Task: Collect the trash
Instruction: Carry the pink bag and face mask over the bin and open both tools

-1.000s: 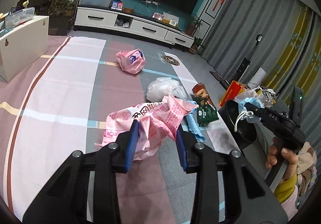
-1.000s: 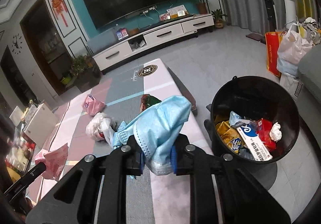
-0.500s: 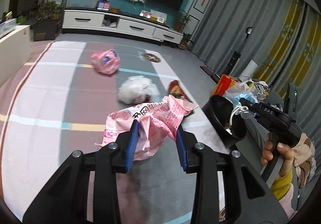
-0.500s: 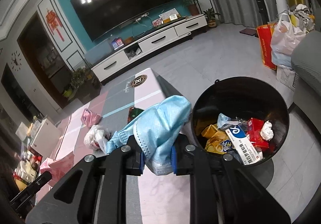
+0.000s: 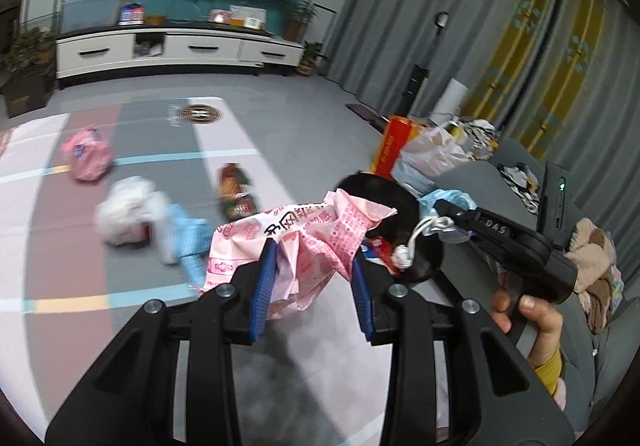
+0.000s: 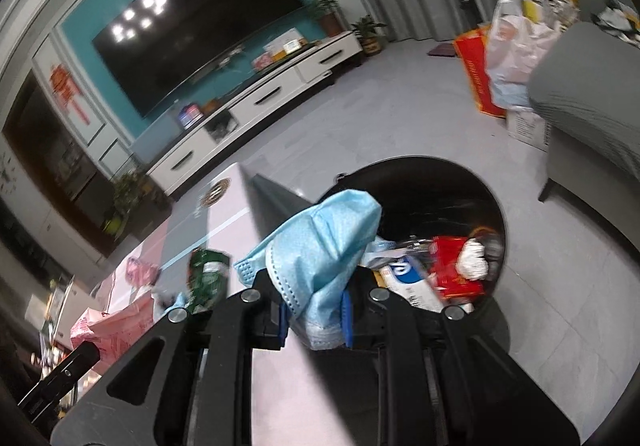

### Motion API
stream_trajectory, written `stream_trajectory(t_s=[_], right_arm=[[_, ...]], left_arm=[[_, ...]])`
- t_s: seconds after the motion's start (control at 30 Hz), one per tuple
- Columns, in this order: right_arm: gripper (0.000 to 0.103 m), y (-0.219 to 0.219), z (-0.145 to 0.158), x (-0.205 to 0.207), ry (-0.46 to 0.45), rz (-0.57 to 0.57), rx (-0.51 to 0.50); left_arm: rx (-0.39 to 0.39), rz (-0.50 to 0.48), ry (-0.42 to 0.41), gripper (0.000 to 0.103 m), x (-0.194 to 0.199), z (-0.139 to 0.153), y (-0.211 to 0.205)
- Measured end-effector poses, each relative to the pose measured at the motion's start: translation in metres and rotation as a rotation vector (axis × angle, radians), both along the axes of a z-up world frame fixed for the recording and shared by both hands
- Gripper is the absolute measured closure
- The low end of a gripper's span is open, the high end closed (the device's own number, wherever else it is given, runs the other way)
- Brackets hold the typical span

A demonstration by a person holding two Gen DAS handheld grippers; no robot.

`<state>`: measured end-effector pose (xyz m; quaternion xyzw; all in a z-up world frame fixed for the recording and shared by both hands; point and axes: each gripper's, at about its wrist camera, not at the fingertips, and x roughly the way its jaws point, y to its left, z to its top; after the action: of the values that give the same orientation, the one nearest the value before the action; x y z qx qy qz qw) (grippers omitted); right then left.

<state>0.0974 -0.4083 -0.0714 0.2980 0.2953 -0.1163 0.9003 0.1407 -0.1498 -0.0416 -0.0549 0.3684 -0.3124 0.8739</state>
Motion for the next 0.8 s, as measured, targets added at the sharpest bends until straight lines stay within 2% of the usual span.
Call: stream_trajectory(t_s=[0.17,0.43,0.8], right_arm=[[0.083,-0.025,-0.007,-0.010,0.004,-0.050,0.035],[0.083,-0.056,-0.017,-0.019,0.015,-0.120,0.076],[0.082,-0.061,-0.025,-0.012,0.099,-0.182,-0.024]], left_arm=[[0.005,-0.076,0.034,0.067,0.007,-0.005,-0.046],[0.034,-0.136,0.074,0.066,0.022,-0.020,-0.097],[0.093,-0.154,0.098,0.066,0.048,-0.040,-0.149]])
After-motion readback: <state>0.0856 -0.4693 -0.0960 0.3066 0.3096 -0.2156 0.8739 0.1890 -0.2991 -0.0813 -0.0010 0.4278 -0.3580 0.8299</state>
